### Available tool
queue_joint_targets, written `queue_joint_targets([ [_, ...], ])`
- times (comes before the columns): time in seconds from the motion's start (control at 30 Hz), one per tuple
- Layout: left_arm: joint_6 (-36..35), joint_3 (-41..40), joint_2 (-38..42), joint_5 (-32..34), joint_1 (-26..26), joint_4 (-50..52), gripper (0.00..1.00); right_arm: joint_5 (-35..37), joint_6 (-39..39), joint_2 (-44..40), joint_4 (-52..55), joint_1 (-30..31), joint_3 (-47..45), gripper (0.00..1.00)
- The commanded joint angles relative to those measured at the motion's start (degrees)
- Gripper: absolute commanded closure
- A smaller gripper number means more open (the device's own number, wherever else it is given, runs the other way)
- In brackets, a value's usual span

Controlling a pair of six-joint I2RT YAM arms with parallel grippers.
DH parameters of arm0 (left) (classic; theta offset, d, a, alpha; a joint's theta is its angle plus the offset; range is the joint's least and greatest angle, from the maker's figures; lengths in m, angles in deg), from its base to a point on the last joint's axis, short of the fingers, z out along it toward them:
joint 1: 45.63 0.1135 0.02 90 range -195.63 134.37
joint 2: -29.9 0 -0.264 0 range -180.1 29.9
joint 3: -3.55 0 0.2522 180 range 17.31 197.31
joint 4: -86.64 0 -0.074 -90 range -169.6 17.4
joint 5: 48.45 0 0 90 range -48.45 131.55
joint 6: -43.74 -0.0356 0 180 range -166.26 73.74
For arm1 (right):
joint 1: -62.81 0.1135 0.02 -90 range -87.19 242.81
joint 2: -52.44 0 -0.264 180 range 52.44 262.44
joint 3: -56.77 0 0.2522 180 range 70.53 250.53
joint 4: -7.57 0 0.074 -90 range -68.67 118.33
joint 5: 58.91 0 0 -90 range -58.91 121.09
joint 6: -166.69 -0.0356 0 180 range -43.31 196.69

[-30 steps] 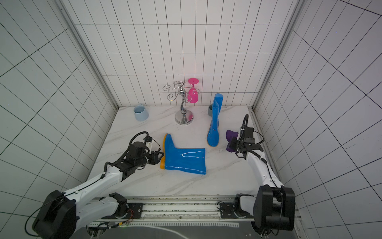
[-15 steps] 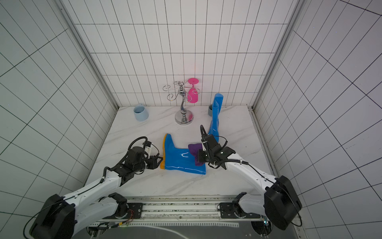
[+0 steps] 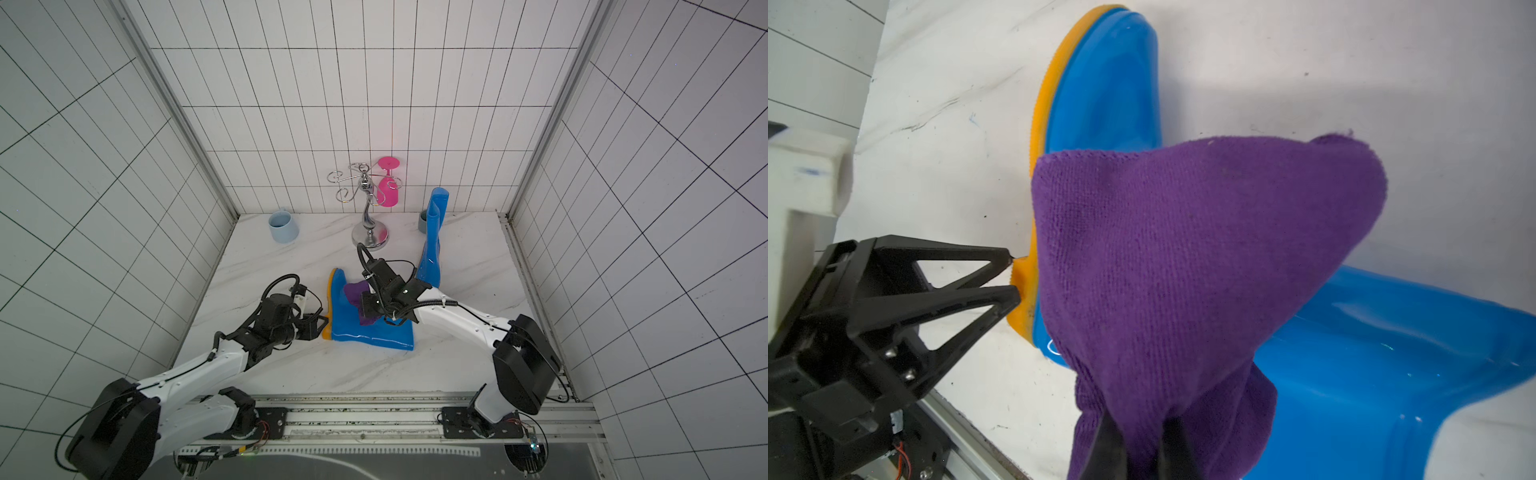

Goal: Wipe the rubber boots with a cloth
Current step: Wipe the dirt off the rubber boot.

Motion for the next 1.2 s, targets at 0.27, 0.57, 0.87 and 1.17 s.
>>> queue_joint_targets([
  [0.27,-0.63,1.38,-1.62,-2.53,0.2,-3.0,0.56,-8.94,1.25,9.02,3.81,3.28,10.45,1.0],
  [0.57,-0.47,1.47,-2.59,-2.69,0.2,-3.25,0.56,-11.89,5.82,18.39,8.31,4.3,18.25,1.0],
  [0.87,-0.46,3.0,-6.26,-2.75,0.64,-2.42,0.57,-8.84,8.68,18.62,12.53,1.09,14.82,1.0],
  [1.17,-0.75,4.49,-9.79,-4.03,1.17,-2.09,0.57,-6.73,9.72,16.17,10.99,-4.12,4.26,1.0],
])
